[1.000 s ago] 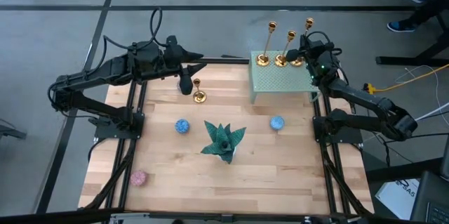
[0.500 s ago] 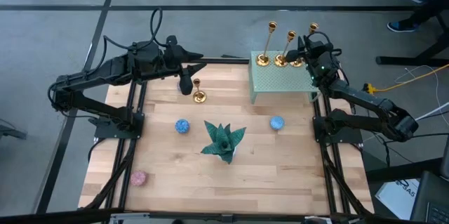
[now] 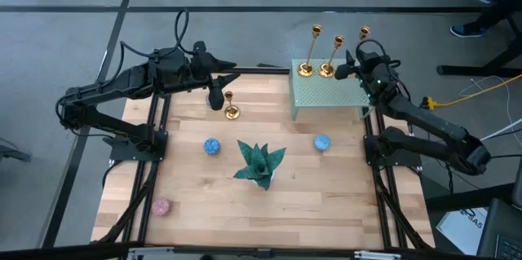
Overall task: Stock candles and holders on shelf
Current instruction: Align the gold candle holder with the other gold candle holders on the shelf
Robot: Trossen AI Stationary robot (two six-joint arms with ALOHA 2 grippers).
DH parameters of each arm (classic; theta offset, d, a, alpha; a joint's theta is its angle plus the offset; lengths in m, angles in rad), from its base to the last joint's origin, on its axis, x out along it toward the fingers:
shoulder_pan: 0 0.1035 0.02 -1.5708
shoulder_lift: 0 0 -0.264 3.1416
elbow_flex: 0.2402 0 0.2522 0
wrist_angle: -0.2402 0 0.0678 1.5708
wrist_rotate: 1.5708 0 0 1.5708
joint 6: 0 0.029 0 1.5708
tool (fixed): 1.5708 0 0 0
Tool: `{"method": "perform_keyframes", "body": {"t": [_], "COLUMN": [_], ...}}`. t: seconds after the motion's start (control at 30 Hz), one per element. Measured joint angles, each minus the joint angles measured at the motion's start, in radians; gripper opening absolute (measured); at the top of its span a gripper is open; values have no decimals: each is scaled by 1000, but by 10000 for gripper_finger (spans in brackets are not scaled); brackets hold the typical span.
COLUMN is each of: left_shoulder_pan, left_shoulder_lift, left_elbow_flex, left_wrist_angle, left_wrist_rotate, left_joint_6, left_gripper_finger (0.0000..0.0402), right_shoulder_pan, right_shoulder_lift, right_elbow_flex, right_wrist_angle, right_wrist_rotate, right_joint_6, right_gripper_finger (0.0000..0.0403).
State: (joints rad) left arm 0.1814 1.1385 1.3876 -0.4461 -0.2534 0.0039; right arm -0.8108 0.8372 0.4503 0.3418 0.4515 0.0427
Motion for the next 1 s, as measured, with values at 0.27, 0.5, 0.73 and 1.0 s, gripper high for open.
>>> {"method": "perform_keyframes", "body": {"t": [0.27,0.5,0.73,1.0], "left_shoulder_pan": [0,0,0,0], "left_shoulder_lift": [0,0,0,0], "left_elbow_flex": [0,0,0,0], "left_wrist_angle": [0,0,-11,-87], "left_wrist_rotate": [0,0,0,0], "left_joint_6": [0,-28,-54,-87], "left_gripper_finger": [144,143,143,143], "right_shoulder_pan": [0,0,0,50], "right_shoulder_lift": [-166,-324,-442,-463], "right_elbow_flex": [0,0,0,0], "right_wrist_angle": [-216,-371,-460,-443], "right_wrist_rotate": [-29,-123,-282,-529], "right_joint_6": [67,177,321,407], "right_gripper_finger": [230,228,225,225]}}
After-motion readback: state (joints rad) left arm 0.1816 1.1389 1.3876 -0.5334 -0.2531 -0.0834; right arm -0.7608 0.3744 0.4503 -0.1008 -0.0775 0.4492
